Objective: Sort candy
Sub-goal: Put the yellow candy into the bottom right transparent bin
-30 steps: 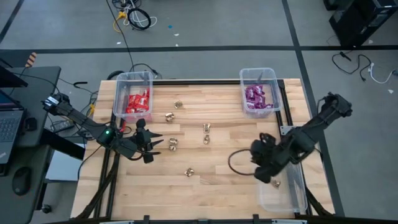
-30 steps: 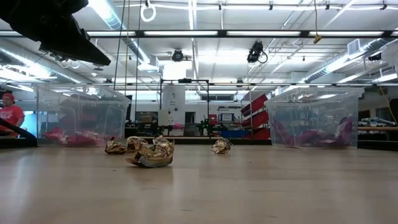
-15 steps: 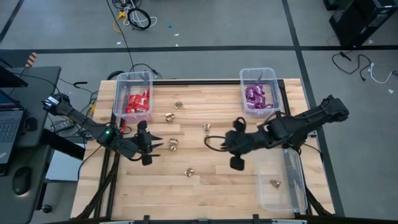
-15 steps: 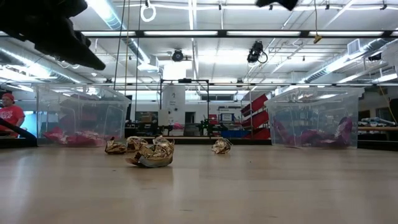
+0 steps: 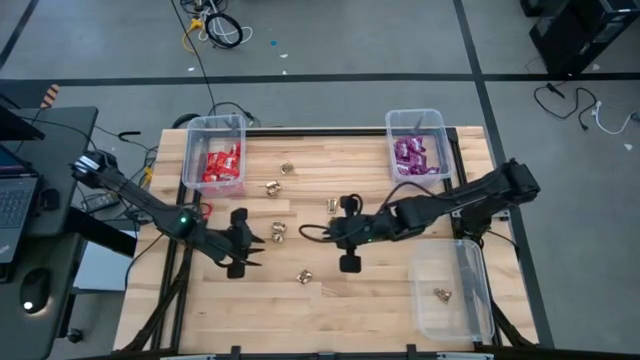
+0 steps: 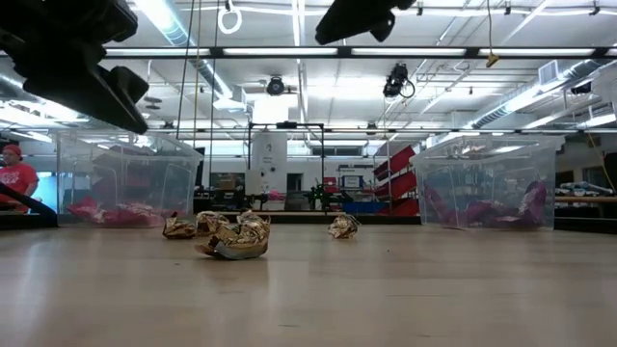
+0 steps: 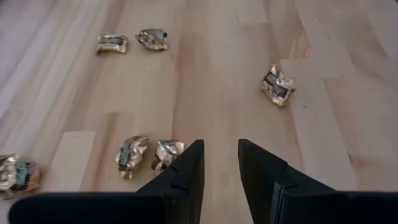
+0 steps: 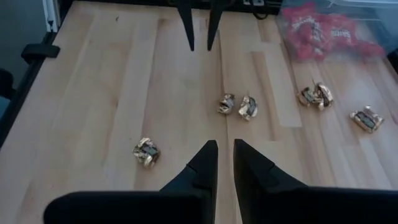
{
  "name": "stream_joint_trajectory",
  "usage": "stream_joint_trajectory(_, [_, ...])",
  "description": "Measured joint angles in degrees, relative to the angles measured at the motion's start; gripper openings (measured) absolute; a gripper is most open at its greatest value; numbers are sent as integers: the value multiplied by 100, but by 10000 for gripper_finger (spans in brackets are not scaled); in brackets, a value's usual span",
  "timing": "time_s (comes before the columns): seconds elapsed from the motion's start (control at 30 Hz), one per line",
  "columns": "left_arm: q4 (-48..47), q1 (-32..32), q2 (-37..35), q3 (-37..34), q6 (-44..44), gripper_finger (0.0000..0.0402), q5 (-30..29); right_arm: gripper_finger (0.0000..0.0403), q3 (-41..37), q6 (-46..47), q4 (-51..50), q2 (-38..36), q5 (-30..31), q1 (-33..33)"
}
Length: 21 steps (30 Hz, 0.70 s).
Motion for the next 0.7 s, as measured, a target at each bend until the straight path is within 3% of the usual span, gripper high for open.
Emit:
stream_joint_trajectory(0.37, [1434,0,1119,0,890,102,37,39,0,-43,640,646,-32,15])
stream_joint_trajectory(0.7, [2573,0,2075,0,1392,102,562,39,0,-43,906,1090,-165,17])
